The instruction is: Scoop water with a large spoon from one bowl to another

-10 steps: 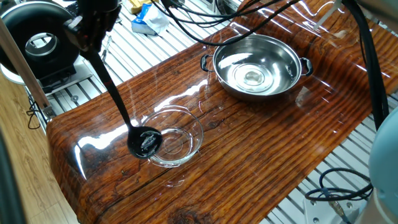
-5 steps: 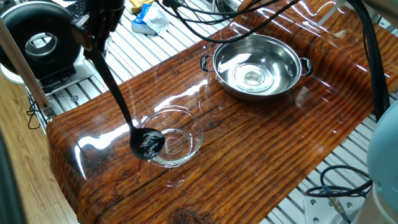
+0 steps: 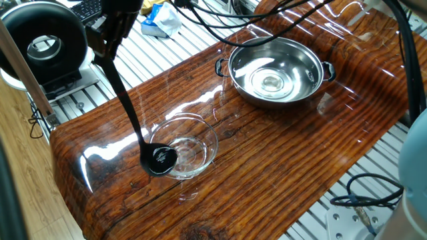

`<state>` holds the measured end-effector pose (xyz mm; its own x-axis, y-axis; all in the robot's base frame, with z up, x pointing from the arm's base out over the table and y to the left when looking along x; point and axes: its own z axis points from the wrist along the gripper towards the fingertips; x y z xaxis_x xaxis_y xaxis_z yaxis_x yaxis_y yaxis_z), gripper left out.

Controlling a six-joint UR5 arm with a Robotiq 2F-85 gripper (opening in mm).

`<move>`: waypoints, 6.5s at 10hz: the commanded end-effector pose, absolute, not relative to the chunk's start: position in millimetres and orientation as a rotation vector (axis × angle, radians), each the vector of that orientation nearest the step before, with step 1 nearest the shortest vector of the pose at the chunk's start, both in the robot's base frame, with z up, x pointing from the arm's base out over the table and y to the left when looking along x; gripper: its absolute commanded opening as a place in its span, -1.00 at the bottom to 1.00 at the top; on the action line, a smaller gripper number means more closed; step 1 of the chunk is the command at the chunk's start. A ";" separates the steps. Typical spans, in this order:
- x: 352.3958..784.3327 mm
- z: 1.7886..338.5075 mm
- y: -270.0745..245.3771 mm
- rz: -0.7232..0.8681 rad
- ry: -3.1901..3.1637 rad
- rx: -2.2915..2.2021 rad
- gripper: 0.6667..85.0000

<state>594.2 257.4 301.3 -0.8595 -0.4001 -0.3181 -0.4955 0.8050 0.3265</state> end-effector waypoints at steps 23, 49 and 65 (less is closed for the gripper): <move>569.2 330.8 237.5 1.004 2.567 -0.839 -0.99; 574.7 318.6 193.5 0.918 2.571 -1.000 -0.99; 604.6 284.8 136.1 0.574 2.827 -0.603 -0.99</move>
<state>600.6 138.8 283.7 -0.8805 -0.3910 -0.2681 -0.4655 0.8200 0.3331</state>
